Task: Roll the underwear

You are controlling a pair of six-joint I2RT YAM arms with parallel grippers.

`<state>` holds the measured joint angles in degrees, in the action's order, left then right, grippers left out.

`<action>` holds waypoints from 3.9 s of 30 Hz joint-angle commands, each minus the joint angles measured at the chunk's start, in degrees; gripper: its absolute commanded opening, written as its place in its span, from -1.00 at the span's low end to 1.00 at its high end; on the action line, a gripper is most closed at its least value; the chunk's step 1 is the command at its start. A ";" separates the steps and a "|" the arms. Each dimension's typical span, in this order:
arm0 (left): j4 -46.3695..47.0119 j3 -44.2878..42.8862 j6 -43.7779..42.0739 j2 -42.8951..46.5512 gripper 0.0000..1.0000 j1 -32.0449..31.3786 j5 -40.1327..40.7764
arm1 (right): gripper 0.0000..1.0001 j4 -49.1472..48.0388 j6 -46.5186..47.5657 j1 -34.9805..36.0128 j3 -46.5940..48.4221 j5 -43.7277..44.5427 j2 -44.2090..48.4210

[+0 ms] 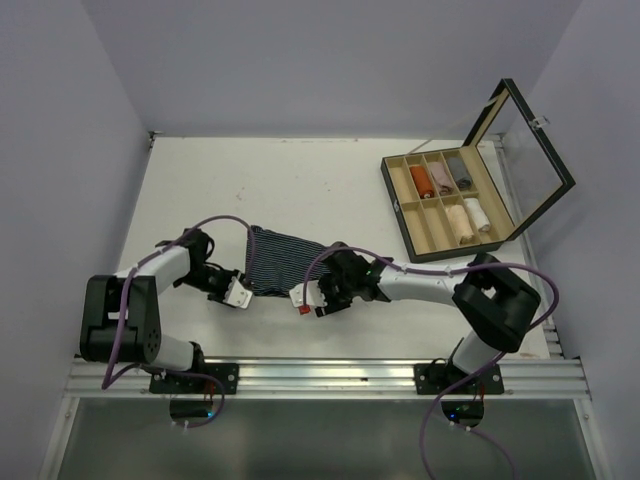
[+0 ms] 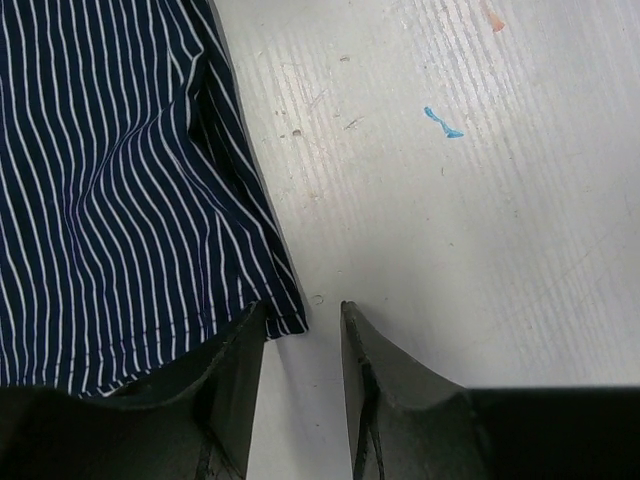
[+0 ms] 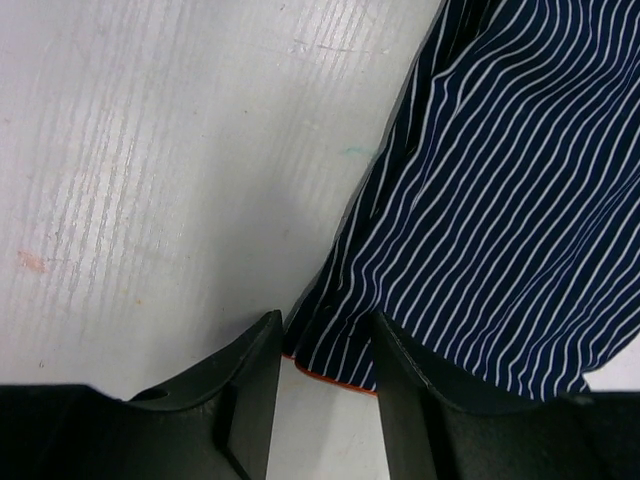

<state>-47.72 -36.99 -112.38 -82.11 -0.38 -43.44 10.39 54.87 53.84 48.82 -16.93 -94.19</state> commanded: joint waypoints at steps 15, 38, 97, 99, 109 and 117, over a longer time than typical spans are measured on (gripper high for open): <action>-4.75 -8.01 -5.48 -3.85 -0.13 4.16 -1.74 | -0.25 13.78 9.90 -0.41 19.73 2.34 -17.95; -1.14 -13.46 -4.08 -11.23 -0.17 5.39 4.68 | -0.03 15.70 6.21 -3.04 21.93 -1.26 -17.25; -27.77 -66.62 48.56 -47.96 -1.00 5.48 -8.94 | -1.00 25.21 -50.99 -29.40 42.50 -50.57 -33.60; -27.69 -69.08 49.89 -51.29 -1.00 5.39 -9.03 | -1.00 24.15 -52.67 -30.02 43.03 -50.92 -34.82; -26.46 -68.83 48.39 -55.27 -1.00 5.39 -7.54 | -1.00 26.16 -49.69 -29.41 46.36 -45.57 -32.98; -26.28 -65.75 47.08 -54.83 -1.00 5.39 -4.55 | -1.00 34.59 -43.99 -29.32 56.81 -43.45 -38.34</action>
<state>-75.44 -104.20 -63.64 -136.27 4.49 -52.10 40.45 7.05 24.91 99.81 -61.28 -130.85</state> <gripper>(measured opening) 0.011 0.108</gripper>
